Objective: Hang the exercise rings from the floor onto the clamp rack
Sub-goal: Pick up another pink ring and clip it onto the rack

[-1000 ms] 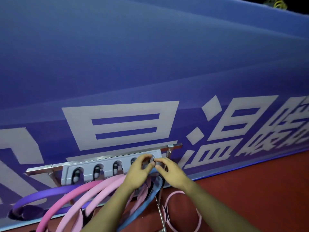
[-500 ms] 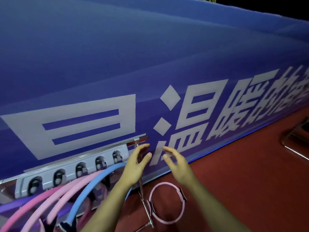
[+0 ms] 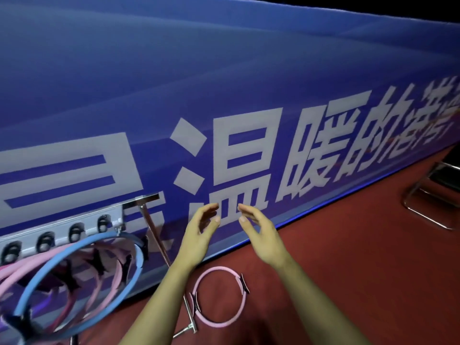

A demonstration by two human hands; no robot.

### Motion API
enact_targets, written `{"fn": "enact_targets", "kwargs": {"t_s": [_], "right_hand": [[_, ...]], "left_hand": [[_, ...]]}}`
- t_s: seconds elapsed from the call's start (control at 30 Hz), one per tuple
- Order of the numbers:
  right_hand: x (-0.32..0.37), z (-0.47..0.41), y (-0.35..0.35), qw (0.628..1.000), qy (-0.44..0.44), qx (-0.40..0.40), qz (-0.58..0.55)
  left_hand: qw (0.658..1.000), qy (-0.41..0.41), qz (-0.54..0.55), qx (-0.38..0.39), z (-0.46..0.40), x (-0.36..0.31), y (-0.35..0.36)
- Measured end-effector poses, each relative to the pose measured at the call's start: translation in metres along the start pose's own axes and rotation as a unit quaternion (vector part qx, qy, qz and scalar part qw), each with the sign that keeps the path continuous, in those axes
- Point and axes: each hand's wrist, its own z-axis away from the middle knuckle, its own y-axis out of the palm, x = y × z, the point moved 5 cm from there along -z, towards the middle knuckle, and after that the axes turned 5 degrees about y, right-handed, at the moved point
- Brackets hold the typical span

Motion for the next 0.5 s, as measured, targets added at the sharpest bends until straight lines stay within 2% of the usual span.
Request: {"fn": "enact_targets", "kwargs": {"t_s": [0.23, 0.5], "right_hand": [[-0.023, 0.000, -0.058, 1.000, 0.004, -0.007, -0.027], [-0.038, -0.055, -0.044, 0.999, 0.024, 0.032, -0.024]], "left_hand": [[1.000, -0.020, -0.007, 0.000, -0.008, -0.011, 0.060], [0.999, -0.024, 0.008, -0.029, -0.054, 0.016, 0.058]]}}
